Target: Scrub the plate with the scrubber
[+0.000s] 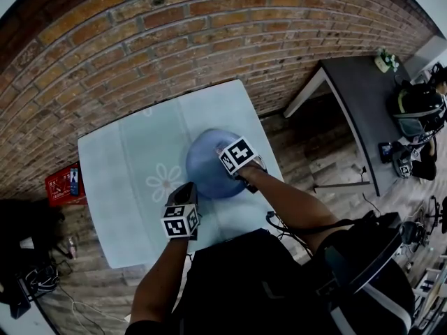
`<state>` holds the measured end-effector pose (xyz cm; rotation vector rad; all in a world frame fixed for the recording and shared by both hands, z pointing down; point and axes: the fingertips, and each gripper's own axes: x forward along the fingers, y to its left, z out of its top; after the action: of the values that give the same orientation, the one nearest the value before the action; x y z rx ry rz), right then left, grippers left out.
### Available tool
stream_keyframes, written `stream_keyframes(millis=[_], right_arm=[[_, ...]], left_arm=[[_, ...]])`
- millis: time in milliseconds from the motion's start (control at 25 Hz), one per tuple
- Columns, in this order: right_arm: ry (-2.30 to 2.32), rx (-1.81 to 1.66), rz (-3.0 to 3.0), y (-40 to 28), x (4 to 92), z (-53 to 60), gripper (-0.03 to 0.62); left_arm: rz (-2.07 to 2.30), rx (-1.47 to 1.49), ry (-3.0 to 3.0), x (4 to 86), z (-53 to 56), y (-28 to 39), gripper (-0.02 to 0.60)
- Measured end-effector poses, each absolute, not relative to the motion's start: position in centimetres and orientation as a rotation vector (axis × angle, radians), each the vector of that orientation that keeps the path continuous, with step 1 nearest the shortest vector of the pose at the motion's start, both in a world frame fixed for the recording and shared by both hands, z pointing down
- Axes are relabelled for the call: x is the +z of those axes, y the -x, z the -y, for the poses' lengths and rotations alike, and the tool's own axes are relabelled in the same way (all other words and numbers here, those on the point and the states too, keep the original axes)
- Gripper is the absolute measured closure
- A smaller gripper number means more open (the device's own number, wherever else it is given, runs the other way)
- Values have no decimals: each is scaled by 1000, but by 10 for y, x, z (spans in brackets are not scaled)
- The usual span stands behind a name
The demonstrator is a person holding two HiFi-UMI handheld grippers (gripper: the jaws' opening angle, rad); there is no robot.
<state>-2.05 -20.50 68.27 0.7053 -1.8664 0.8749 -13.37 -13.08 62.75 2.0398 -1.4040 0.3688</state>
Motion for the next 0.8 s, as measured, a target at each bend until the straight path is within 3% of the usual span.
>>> stream_keyframes(millis=[800], right_arm=[[-536,1043,1916,95,685,159,525]], left_arm=[[1446,355,-2004,625,121,152,554]])
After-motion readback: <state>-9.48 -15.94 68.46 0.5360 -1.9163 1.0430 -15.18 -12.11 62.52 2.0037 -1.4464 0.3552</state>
